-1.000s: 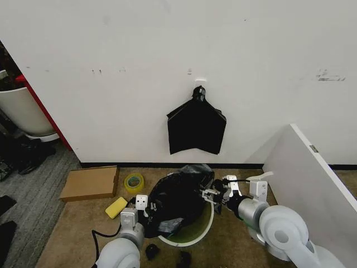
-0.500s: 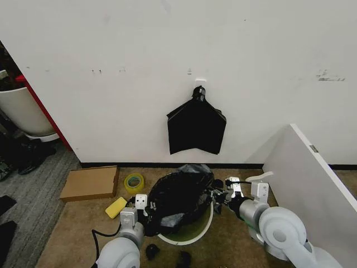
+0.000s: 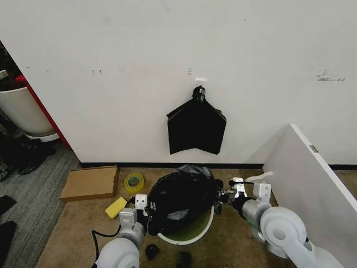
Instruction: Place the garbage bag over the trash bin.
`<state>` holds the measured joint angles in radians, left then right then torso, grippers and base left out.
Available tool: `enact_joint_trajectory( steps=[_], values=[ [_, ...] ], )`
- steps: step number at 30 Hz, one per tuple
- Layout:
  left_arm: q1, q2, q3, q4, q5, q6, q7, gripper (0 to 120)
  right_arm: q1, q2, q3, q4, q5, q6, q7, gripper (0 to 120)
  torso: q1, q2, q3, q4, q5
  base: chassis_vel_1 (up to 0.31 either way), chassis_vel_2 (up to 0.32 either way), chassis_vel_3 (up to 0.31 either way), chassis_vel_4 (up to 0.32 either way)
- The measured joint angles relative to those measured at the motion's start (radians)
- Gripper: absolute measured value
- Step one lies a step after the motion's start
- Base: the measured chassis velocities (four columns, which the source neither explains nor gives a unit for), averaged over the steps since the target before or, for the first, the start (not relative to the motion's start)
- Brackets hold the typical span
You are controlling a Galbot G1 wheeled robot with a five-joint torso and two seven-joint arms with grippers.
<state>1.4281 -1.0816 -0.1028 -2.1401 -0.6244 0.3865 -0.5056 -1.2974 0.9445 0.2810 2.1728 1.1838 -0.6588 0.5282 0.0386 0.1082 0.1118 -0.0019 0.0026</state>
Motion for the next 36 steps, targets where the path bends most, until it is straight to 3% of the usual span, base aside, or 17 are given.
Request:
enact_joint_trajectory(
  steps=[9,19,33,36],
  values=[
    [0.001,0.005,-0.004,0.004,-0.008,-0.041,0.029,1,-0.028,-0.017,0.028,-0.039,-0.012,-0.027,-0.018,0,0.000,0.000,0.000,0.0000,0.0000,0.000,0.000,0.000,0.000],
    [-0.007,-0.009,-0.013,-0.015,-0.109,-0.063,0.035,1,-0.087,-0.010,0.045,-0.081,-0.086,-0.043,-0.150,0,0.000,0.000,0.000,0.0000,0.0000,0.000,0.000,0.000,0.000],
    [-0.024,-0.025,-0.024,-0.005,-0.191,-0.062,-0.004,1,-0.125,0.013,0.059,-0.080,-0.127,0.009,-0.200,0,0.000,0.000,0.000,-0.0001,0.0000,0.000,0.000,0.000,0.000],
    [-0.021,-0.021,-0.024,-0.007,-0.191,-0.060,-0.005,1,-0.122,0.020,0.054,-0.070,-0.128,0.038,-0.186,4,0.000,0.000,0.000,0.0000,-0.0001,0.000,0.000,0.000,0.000]
  ],
)
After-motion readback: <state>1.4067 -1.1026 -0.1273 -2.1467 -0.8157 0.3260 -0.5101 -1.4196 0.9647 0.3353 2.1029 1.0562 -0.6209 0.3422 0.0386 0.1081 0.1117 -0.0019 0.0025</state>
